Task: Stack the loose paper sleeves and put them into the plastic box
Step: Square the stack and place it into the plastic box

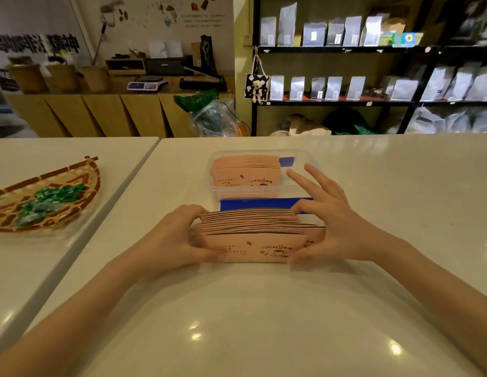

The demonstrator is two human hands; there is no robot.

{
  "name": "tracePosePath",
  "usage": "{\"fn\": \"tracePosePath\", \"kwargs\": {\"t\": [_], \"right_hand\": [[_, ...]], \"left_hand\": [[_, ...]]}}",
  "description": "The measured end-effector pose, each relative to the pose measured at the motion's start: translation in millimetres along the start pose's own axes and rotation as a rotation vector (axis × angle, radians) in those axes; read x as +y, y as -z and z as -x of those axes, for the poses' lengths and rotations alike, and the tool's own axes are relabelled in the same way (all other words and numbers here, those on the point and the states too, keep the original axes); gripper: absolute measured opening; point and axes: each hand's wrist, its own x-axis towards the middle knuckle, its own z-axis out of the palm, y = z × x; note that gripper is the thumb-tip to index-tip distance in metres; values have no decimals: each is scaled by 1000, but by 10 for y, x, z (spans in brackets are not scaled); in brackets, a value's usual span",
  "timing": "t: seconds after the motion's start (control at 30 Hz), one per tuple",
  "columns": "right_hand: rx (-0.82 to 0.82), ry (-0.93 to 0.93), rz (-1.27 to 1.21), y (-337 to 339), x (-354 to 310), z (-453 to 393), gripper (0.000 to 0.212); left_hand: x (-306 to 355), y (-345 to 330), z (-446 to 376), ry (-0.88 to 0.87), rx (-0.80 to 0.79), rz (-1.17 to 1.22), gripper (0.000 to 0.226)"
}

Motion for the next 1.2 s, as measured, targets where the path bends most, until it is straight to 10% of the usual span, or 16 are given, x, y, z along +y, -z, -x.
{"fn": "tracePosePath", "kwargs": {"t": [0.53, 0.83, 1.2], "right_hand": [[240, -171, 5, -416, -227, -32, 107], [74, -30, -117, -135, -89, 54, 63], [-2, 37, -60, 1, -142, 90, 59]], "left_hand": [[106, -350, 35, -117, 209, 126, 47], [133, -285, 21, -52, 136, 162, 51], [139, -312, 107, -38, 166, 179, 48]]}}
